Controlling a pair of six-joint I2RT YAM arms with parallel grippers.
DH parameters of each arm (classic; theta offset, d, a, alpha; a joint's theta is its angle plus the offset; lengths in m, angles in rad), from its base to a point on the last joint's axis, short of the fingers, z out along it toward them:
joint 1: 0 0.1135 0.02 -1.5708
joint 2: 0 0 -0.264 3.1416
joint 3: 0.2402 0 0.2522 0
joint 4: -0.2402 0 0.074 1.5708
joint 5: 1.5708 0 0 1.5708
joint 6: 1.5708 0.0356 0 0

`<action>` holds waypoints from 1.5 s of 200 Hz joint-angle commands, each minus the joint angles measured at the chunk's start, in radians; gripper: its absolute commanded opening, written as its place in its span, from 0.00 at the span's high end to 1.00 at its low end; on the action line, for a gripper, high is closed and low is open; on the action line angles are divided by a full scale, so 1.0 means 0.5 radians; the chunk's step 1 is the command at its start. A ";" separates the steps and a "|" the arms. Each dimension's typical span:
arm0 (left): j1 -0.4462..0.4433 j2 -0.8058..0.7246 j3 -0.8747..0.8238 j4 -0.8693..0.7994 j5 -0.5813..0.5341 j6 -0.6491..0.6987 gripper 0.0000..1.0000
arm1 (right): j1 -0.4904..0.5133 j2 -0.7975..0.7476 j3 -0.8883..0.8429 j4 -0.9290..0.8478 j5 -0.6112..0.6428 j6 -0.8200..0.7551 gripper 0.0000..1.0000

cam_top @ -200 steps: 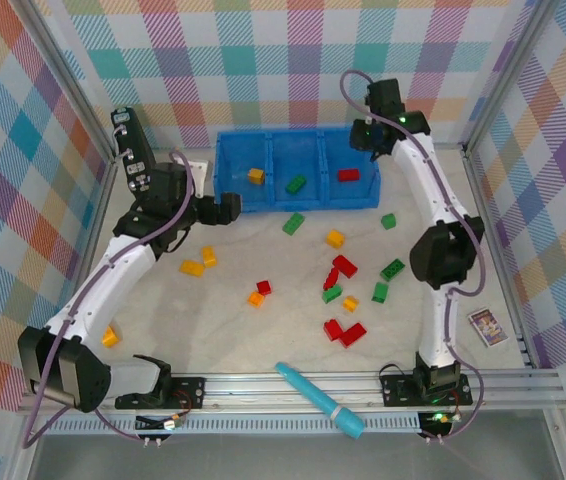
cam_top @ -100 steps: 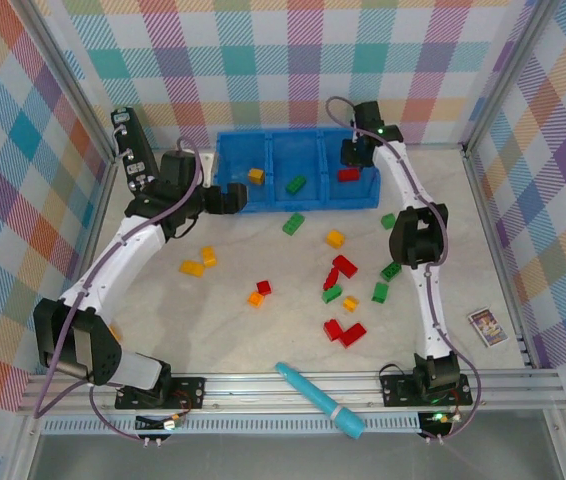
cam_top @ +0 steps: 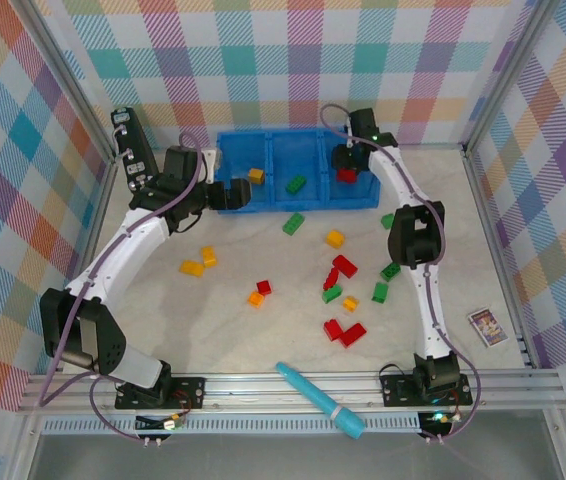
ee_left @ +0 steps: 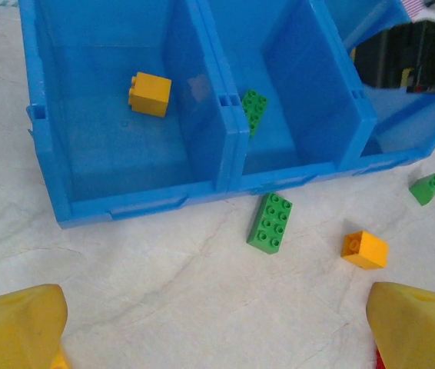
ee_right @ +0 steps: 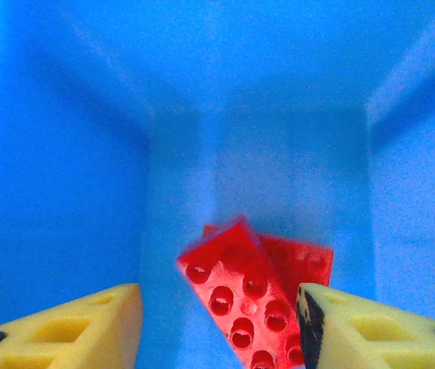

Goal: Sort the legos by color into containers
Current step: Place the lego in the container, then pick up the lego from the top-right of the table.

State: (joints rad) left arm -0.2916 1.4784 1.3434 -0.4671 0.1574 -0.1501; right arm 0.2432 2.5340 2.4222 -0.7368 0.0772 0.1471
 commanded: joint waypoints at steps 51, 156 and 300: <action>0.022 -0.061 0.008 -0.043 0.075 0.024 0.00 | 0.001 -1.229 -1.276 0.461 -0.237 -0.472 0.16; 0.022 0.128 0.015 0.194 0.399 -0.091 0.01 | -0.337 -1.489 -2.067 0.422 -0.183 -0.807 0.10; 0.015 0.215 0.071 0.146 0.381 -0.117 0.02 | -0.365 -0.911 -1.859 0.479 0.028 -0.741 0.32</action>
State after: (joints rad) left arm -0.2913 1.6039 1.3548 -0.4046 0.3500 -0.1951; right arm 0.0605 2.0632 1.4815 -0.5121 0.0776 -0.2413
